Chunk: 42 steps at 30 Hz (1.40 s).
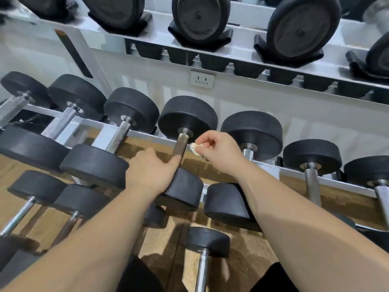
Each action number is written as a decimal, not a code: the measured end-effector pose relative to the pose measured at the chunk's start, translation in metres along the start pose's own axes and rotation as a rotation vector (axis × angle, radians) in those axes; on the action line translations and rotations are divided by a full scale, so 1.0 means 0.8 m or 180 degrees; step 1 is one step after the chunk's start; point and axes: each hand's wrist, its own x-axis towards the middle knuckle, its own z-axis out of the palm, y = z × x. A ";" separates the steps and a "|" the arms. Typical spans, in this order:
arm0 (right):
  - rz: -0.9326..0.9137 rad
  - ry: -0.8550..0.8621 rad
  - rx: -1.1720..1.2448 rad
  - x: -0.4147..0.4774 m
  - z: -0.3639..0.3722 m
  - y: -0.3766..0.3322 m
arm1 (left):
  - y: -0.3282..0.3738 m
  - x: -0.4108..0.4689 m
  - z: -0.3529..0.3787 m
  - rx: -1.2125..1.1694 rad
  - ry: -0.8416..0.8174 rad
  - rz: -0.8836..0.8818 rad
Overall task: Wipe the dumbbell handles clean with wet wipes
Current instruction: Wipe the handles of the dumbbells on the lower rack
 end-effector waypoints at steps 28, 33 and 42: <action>0.0027 -0.0963 -0.0330 0.054 0.074 0.005 | -0.006 0.009 0.007 0.0338 -0.0293 0.0059; 0.0233 -0.0264 -0.0609 0.092 0.078 -0.003 | -0.007 0.010 0.007 0.0320 -0.0366 0.0031; -0.0341 -0.1063 -0.0758 0.072 0.069 -0.003 | -0.002 0.007 0.004 0.0338 -0.0422 -0.0077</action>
